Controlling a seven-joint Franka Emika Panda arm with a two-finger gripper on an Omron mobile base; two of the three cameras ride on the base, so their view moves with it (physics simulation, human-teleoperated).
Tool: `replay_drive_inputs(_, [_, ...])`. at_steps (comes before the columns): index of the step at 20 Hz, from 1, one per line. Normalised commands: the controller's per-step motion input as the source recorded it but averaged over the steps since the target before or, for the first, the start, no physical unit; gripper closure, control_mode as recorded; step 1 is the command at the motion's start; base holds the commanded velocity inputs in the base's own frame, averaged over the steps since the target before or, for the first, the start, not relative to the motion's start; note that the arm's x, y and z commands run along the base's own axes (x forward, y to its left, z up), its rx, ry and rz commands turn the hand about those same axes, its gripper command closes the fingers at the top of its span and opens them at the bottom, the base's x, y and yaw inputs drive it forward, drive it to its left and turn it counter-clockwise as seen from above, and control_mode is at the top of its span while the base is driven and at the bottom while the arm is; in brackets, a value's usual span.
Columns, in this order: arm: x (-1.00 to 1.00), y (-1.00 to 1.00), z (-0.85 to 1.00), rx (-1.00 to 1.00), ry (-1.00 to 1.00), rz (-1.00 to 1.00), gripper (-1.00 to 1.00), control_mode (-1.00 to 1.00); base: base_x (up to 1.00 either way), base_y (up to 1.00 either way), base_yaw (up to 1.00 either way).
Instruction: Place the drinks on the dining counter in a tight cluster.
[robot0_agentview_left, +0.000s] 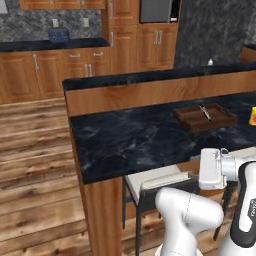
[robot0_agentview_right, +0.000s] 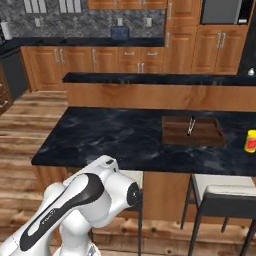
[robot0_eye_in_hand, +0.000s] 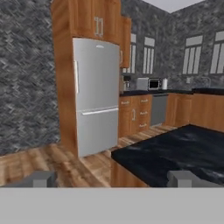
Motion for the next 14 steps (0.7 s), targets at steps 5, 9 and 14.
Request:
replay_drive_inputs(5, [0.0,0.0,0.0,0.0,0.0,0.0,-1.0,1.0,0.17,0.86,-0.02])
replay_drive_inputs(9, [0.0,0.0,0.0,0.0,0.0,0.0,-1.0,1.0,0.22,0.87,-0.01])
replay_drive_inputs(14, [0.0,0.0,0.0,0.0,0.0,0.0,-1.0,1.0,0.24,0.87,-0.01])
